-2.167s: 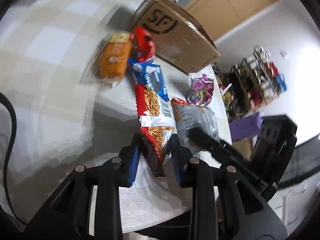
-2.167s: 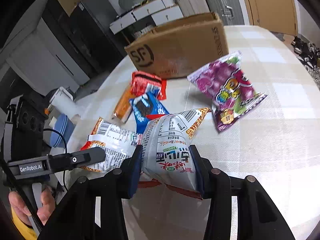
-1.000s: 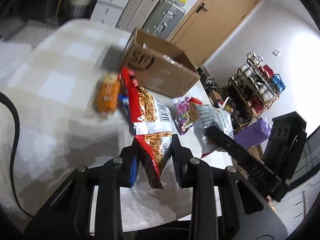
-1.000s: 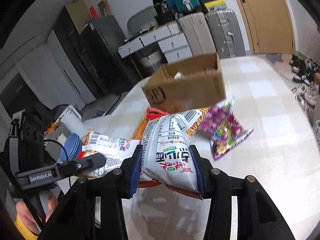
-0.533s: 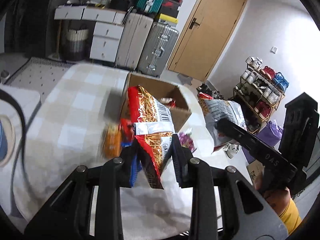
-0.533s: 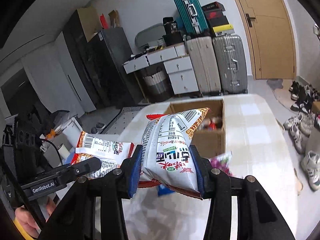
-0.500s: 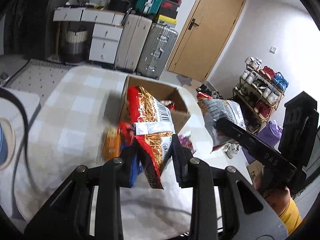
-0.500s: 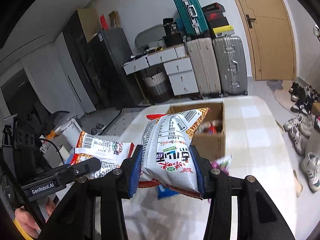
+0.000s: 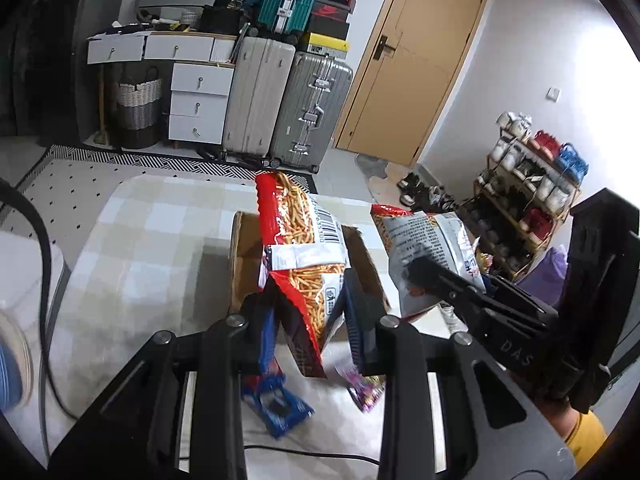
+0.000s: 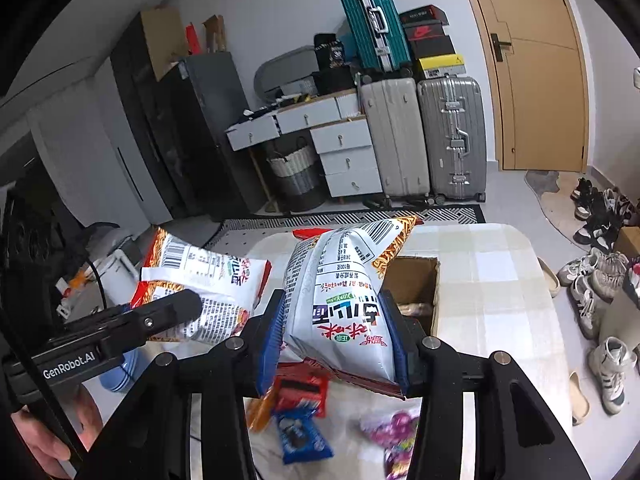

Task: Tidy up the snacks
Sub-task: 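Lower both bags into the box and open both tools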

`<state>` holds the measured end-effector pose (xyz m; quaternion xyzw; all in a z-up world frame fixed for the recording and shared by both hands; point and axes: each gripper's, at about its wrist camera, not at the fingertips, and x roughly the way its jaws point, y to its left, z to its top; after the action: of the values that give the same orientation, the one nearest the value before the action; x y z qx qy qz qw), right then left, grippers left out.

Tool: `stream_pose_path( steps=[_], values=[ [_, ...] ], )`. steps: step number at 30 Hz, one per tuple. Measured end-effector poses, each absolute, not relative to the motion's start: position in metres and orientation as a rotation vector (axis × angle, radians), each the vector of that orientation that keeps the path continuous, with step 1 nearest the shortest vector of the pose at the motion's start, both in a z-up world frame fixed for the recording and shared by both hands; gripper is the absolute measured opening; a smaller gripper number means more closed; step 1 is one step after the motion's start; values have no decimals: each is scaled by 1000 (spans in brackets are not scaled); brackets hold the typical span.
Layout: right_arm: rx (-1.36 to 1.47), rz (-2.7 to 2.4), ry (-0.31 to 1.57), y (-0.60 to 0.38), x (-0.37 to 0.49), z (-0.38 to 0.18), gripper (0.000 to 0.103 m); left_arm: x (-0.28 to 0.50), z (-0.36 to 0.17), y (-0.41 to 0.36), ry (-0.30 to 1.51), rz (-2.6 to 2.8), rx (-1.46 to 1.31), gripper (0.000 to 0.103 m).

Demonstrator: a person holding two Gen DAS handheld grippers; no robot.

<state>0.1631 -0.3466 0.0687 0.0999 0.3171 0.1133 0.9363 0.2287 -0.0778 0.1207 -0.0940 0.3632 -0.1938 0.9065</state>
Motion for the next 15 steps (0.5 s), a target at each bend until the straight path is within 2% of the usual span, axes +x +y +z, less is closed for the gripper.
stream_pose_path(
  steps=[10, 15],
  values=[
    [210, 187, 766, -362, 259, 9, 45, 356, 47, -119, 896, -377, -194, 26],
    [181, 184, 810, -360, 285, -22, 45, 385, 9, -134, 937, -369, -161, 26]
  ],
)
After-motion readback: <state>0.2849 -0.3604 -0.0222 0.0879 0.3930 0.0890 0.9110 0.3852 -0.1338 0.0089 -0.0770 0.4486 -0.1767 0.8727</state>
